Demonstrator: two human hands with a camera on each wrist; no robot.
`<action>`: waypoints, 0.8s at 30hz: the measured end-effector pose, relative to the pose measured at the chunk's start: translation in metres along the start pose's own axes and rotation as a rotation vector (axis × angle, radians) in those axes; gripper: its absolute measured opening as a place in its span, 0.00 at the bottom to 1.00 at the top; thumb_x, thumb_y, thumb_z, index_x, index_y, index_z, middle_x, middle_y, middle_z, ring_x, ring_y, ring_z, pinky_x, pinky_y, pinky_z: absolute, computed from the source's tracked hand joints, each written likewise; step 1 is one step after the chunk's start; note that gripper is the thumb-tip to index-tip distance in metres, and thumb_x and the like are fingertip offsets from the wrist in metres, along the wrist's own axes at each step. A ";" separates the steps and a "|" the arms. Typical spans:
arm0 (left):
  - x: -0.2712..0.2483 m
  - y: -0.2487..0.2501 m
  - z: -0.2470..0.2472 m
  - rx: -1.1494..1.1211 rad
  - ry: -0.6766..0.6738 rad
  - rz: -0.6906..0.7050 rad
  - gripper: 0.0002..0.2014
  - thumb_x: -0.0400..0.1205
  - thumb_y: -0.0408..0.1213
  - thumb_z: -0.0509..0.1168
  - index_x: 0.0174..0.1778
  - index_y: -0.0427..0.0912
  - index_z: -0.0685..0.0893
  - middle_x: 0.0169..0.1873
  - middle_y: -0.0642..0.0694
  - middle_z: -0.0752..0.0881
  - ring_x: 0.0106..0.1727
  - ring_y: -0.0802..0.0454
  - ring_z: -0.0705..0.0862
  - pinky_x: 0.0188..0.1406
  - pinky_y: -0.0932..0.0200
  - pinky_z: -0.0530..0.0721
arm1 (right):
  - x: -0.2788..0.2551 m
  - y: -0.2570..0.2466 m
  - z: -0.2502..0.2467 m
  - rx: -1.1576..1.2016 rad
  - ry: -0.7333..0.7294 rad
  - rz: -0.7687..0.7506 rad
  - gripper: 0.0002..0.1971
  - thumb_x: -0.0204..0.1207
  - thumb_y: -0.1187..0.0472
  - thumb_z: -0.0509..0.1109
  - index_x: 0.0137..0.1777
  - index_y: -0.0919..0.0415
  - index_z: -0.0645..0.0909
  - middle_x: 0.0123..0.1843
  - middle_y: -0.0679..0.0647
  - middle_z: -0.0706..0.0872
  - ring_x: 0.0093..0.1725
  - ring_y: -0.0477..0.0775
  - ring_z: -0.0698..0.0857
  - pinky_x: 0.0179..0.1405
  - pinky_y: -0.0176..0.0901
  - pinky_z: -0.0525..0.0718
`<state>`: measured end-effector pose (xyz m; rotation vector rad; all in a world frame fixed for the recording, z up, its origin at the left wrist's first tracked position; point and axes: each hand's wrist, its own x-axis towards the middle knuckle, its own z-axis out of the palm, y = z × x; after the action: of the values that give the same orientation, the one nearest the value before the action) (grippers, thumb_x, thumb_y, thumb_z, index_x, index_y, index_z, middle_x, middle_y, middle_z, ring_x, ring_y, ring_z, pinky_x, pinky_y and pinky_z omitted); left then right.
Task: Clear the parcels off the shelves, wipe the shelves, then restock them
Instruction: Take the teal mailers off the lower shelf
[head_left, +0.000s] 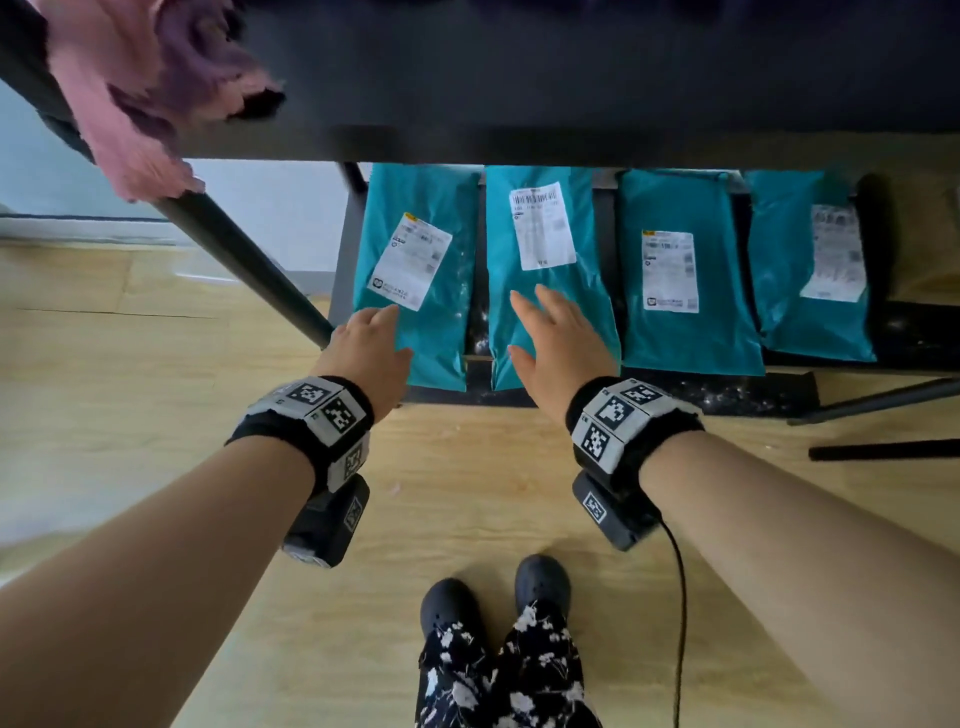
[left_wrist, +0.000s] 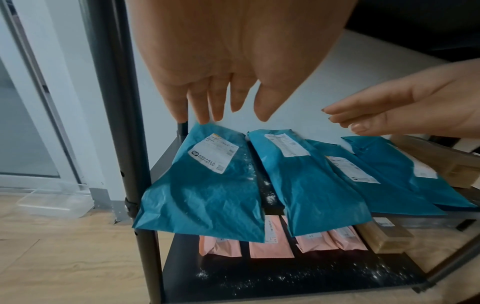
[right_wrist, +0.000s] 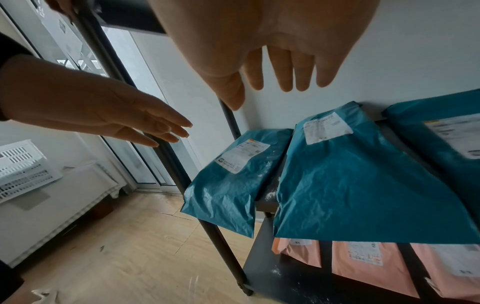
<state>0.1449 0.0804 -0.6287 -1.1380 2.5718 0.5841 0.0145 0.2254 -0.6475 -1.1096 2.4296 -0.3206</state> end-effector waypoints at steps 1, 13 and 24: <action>0.010 -0.004 0.005 -0.008 0.004 -0.013 0.20 0.84 0.39 0.59 0.71 0.38 0.70 0.70 0.39 0.73 0.69 0.38 0.72 0.67 0.45 0.72 | 0.010 0.000 0.007 0.013 0.003 -0.002 0.29 0.84 0.54 0.57 0.83 0.52 0.52 0.85 0.54 0.51 0.84 0.54 0.49 0.82 0.49 0.52; 0.152 -0.037 0.056 -0.128 0.118 -0.188 0.26 0.83 0.42 0.59 0.76 0.41 0.60 0.73 0.36 0.66 0.72 0.36 0.69 0.69 0.41 0.72 | 0.142 -0.017 0.085 0.268 -0.009 0.036 0.35 0.81 0.56 0.65 0.83 0.55 0.52 0.83 0.65 0.48 0.83 0.61 0.52 0.79 0.49 0.57; 0.165 -0.036 0.048 -0.150 0.170 -0.273 0.19 0.87 0.39 0.49 0.75 0.52 0.63 0.61 0.39 0.76 0.40 0.47 0.69 0.37 0.53 0.66 | 0.172 -0.028 0.090 0.451 0.088 0.200 0.32 0.76 0.68 0.68 0.79 0.55 0.64 0.71 0.61 0.72 0.69 0.60 0.74 0.67 0.43 0.72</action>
<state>0.0672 -0.0259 -0.7454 -1.6213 2.4784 0.6464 -0.0227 0.0748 -0.7671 -0.6630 2.3498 -0.8160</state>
